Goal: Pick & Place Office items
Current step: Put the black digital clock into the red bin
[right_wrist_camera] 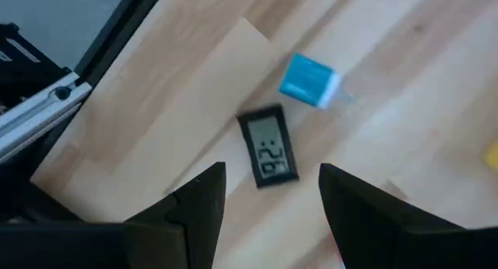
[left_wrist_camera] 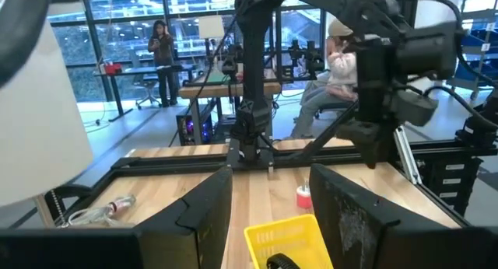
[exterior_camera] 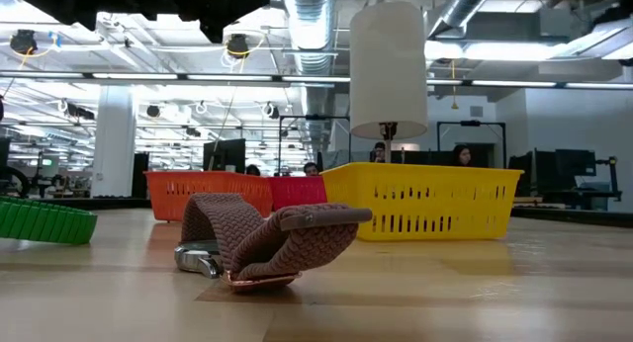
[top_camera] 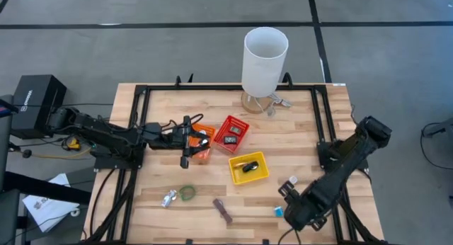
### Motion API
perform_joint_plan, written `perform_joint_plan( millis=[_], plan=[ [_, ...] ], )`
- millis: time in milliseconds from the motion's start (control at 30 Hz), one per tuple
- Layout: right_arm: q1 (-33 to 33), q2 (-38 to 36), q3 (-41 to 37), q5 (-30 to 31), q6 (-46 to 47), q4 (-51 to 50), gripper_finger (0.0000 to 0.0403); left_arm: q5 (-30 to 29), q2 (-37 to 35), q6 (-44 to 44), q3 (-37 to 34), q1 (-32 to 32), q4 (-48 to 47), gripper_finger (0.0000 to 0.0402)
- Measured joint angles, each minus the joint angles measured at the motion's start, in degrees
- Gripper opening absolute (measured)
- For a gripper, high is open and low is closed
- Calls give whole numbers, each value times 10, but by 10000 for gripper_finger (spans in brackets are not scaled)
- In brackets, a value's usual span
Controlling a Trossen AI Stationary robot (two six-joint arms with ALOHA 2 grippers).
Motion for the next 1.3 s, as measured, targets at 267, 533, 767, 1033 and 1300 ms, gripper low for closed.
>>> perform_joint_plan(
  millis=[267, 533, 767, 1033, 1300],
  plan=[
    [2, 72, 0, 2, -2, 2, 198, 0, 0, -4, 0, -2, 4, 166],
    [-17, 131, 0, 2, -2, 18, 203, 0, 0, -5, 0, -2, 6, 166],
    [-15, 133, 0, -32, 26, 27, 203, 0, 0, -5, 0, -2, 7, 166],
    [-5, 134, 0, -29, 44, 53, 203, 0, 0, -5, 0, -2, 7, 166],
    [-6, 134, -17, -10, 41, 66, 203, 0, 0, -5, 0, -2, 7, 167]
  ],
)
